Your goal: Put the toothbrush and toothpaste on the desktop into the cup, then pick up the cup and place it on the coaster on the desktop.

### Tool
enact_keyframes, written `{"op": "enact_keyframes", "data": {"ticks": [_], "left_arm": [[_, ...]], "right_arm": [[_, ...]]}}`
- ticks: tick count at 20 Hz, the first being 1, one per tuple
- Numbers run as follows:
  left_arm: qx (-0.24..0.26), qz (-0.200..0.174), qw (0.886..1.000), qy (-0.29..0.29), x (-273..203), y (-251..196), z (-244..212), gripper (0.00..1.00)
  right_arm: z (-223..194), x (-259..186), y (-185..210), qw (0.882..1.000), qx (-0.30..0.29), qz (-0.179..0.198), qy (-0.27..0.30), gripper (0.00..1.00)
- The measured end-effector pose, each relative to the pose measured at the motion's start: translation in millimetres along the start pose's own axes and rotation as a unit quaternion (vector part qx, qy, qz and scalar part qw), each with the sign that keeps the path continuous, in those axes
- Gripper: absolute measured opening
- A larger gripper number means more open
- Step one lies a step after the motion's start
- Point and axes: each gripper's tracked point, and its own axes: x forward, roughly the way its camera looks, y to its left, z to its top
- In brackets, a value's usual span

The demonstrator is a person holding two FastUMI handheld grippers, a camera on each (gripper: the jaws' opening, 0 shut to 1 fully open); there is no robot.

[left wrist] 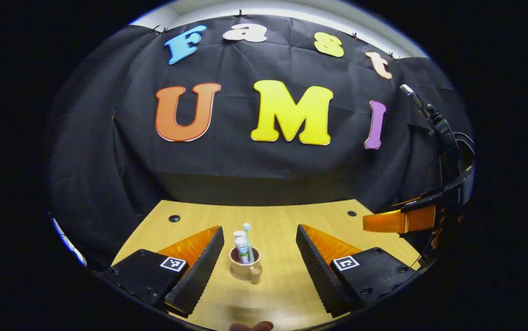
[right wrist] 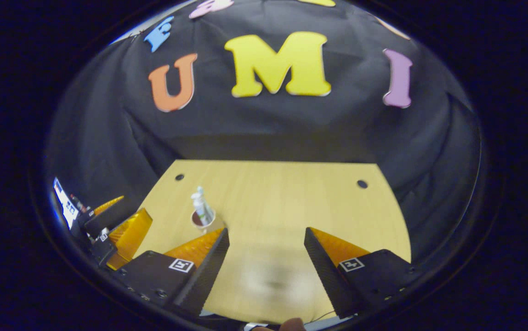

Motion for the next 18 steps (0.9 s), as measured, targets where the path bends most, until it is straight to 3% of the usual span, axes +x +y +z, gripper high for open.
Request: {"op": "enact_keyframes", "data": {"ticks": [2,4,7,9,13,18], "left_arm": [[0.004,0.000,1.000,-0.016,0.4,-13.8,18.4,1.00],[-0.003,0.006,0.999,-0.042,-3.6,-22.1,42.0,1.00],[0.001,0.029,0.996,-0.080,-14.5,-24.5,72.7,0.99],[-0.001,0.041,0.994,-0.097,-18.6,-27.8,85.9,0.99],[0.005,0.061,0.992,-0.107,-31.6,-26.2,91.0,0.99],[-0.004,0.083,0.991,-0.105,-38.2,-19.8,88.2,0.99]], "right_arm": [[31.6,-24.7,-24.2,0.995,0.029,-0.026,-0.090,0.97],[51.0,-41.1,-43.8,0.983,0.046,-0.052,-0.172,0.97],[62.3,-43.6,-37.7,0.961,0.044,-0.080,-0.262,0.97],[68.1,-51.7,-33.5,0.956,0.025,-0.080,-0.280,0.94],[77.1,-74.3,-23.9,0.953,-0.003,-0.064,-0.295,0.97],[87.9,-86.1,-16.4,0.946,-0.016,-0.045,-0.322,0.94]]}}
